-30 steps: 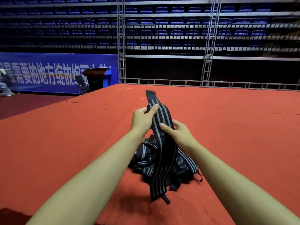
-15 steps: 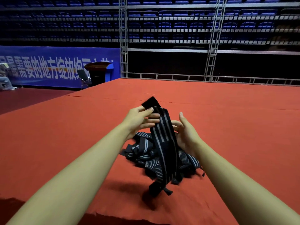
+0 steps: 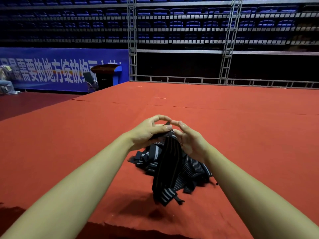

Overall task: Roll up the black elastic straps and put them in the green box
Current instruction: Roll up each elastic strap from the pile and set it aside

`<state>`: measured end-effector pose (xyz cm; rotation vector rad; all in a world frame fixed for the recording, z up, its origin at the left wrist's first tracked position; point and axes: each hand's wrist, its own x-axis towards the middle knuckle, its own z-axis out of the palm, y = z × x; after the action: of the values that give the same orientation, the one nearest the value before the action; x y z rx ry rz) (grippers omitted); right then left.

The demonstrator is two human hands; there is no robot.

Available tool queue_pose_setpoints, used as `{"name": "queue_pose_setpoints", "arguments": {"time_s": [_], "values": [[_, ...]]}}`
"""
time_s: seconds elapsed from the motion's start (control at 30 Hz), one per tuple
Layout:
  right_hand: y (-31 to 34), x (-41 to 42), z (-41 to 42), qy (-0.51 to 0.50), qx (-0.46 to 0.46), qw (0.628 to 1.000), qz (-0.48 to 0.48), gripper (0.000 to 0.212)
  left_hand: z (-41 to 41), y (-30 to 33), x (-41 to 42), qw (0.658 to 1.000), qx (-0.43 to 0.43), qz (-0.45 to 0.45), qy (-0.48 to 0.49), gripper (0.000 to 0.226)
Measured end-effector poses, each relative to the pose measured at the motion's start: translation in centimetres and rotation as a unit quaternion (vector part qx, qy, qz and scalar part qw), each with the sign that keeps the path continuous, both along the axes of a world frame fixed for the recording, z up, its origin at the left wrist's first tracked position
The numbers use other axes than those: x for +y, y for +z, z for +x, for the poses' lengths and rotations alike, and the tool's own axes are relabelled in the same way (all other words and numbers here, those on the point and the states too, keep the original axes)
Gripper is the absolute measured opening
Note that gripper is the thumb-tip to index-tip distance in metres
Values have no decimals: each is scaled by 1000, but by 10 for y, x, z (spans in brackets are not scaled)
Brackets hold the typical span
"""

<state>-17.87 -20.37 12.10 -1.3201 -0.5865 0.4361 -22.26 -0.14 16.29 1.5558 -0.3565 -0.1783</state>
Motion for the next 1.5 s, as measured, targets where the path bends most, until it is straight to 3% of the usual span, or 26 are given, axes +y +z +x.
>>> {"name": "queue_pose_setpoints", "arguments": {"time_s": [0.17, 0.33, 0.4, 0.47, 0.57, 0.63, 0.73, 1.0, 1.13, 1.23, 1.4, 1.43, 1.5], "values": [[-4, 9, -5, 8, -78, 992, -98, 58, 1, 5, 7, 996, -54, 72, 4, 28], [-11, -3, -9, 39, -48, 984, -165, 61, 3, 0, 25, 975, -140, 149, 86, 16], [-14, -12, -8, 38, -42, 981, -188, 74, 6, -9, 37, 943, -184, 246, 129, 15], [-20, -22, -7, 32, -35, 975, -218, 77, 9, -21, 48, 893, -220, 365, 144, 33], [-27, -38, -8, 1, -81, 944, -320, 44, 13, -46, 65, 825, -223, 487, 180, 46], [-33, -51, -6, -26, -114, 914, -387, 38, 15, -64, 78, 799, -217, 522, 204, 47], [-54, -82, 3, -63, -132, 876, -460, 56, 13, -93, 103, 785, -176, 551, 222, 47], [-123, -155, 5, -157, -106, 799, -571, 63, 0, -181, 122, 772, -80, 604, 181, 50], [-153, -160, 4, -189, -147, 713, -658, 68, -2, -212, 100, 724, -80, 665, 166, 49], [-174, -159, 7, -223, -154, 672, -689, 70, 0, -236, 97, 695, -75, 696, 164, 54], [-213, -156, 7, -296, -207, 597, -716, 46, 6, -264, 98, 642, -62, 734, 215, 48], [-221, -152, 4, -329, -222, 587, -705, 44, 5, -269, 95, 638, -76, 725, 249, 43], [-231, -134, -4, -389, -223, 620, -644, 43, 3, -275, 81, 656, -112, 683, 303, 38]]}}
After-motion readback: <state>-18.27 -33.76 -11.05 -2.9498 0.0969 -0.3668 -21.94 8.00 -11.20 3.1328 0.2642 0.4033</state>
